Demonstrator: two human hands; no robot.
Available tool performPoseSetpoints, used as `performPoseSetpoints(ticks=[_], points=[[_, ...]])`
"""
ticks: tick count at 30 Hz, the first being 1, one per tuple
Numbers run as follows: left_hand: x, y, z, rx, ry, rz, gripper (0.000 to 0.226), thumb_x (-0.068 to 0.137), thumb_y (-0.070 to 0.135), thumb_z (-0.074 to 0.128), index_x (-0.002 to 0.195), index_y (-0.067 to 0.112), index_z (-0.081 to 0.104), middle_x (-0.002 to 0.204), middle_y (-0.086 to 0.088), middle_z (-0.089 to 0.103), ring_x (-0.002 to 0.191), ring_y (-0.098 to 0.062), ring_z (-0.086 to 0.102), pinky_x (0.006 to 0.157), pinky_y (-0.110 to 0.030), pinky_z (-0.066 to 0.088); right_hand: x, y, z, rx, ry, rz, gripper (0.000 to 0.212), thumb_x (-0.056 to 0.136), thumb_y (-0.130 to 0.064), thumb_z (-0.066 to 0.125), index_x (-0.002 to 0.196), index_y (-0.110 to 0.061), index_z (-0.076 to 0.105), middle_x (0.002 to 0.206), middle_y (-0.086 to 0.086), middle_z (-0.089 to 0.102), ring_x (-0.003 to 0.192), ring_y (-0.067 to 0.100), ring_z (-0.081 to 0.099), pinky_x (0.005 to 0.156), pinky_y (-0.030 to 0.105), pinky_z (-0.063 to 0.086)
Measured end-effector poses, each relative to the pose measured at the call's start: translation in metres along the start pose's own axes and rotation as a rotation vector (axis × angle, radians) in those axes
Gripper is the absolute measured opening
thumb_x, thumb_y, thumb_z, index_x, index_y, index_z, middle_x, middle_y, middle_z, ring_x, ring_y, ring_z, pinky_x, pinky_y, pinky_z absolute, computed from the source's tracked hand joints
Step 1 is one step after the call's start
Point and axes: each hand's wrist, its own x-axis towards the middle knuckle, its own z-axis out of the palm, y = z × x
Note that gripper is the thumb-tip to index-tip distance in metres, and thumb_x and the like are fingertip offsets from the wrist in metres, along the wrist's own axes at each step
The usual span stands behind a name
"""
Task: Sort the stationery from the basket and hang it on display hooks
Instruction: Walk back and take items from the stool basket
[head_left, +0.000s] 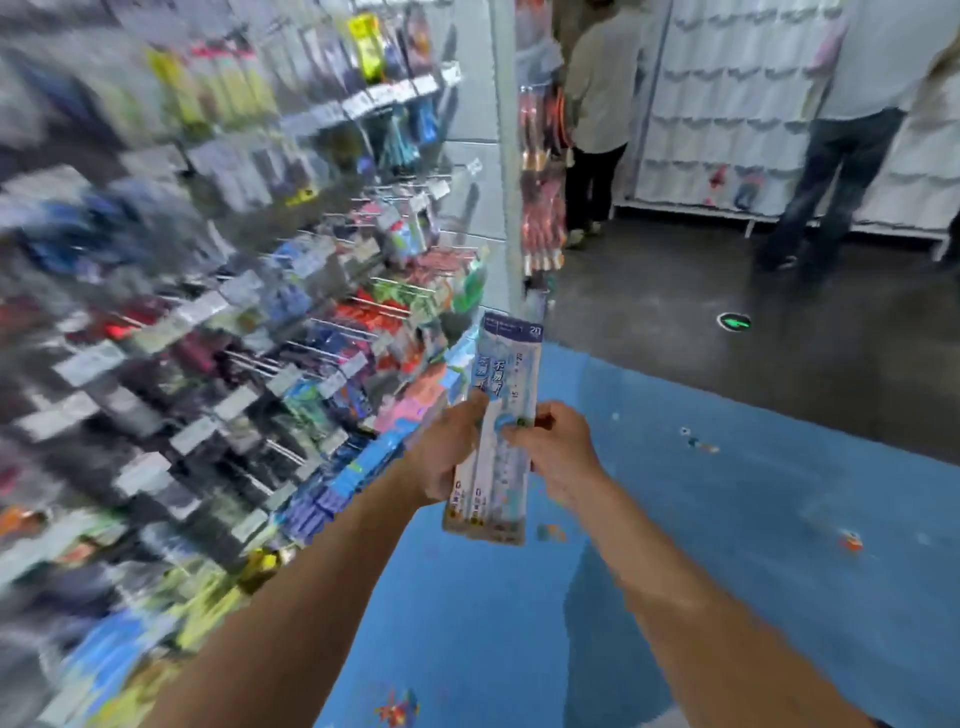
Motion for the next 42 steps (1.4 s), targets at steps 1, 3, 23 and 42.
performPoseSetpoints(ticks=[1, 3, 23, 42], points=[[-0.006, 0.007, -0.020, -0.027, 0.030, 0.029, 0.046, 0.112, 0.039, 0.034, 0.107, 0.014, 0.072, 0.095, -0.012, 0.077, 0.077, -0.023, 0.075, 0.066, -0.031, 0.062, 0.005, -0.011, 0.022, -0.008, -0.055, 0.003, 0.041, 0.064, -0.014, 0.084, 0.083, 0.008, 0.054, 0.075, 0.017, 0.056, 0.066, 0.023, 0.056, 0.059, 0.046, 0.050], [-0.016, 0.021, -0.053, -0.091, 0.090, 0.100, 0.047, 0.112, 0.036, 0.032, 0.109, 0.017, 0.074, 0.102, -0.010, 0.078, 0.085, -0.023, 0.076, 0.072, -0.032, 0.062, 0.013, -0.033, 0.060, -0.029, -0.151, -0.010, 0.025, 0.074, -0.004, 0.082, 0.075, -0.002, 0.058, 0.061, 0.005, 0.057, 0.052, 0.011, 0.054, 0.051, 0.024, 0.043], [0.039, 0.206, -0.253, -0.030, 0.729, 0.274, 0.044, 0.104, 0.042, 0.054, 0.118, 0.000, 0.060, 0.086, -0.011, 0.065, 0.068, -0.022, 0.063, 0.068, -0.036, 0.058, 0.243, -0.197, 0.231, -0.122, -0.716, -0.078, 0.019, 0.095, -0.003, 0.066, 0.100, -0.021, 0.062, 0.113, 0.016, 0.068, 0.099, 0.029, 0.067, 0.085, 0.049, 0.055], [0.212, 0.108, -0.450, -0.280, 1.040, 0.234, 0.085, 0.061, 0.074, 0.084, 0.126, 0.022, 0.067, 0.136, -0.021, 0.060, 0.123, -0.043, 0.061, 0.107, -0.064, 0.046, 0.471, -0.066, 0.356, -0.767, -0.938, 0.034, 0.039, 0.096, -0.005, 0.053, 0.135, -0.003, 0.047, 0.117, 0.010, 0.060, 0.101, 0.022, 0.060, 0.084, 0.029, 0.051]])
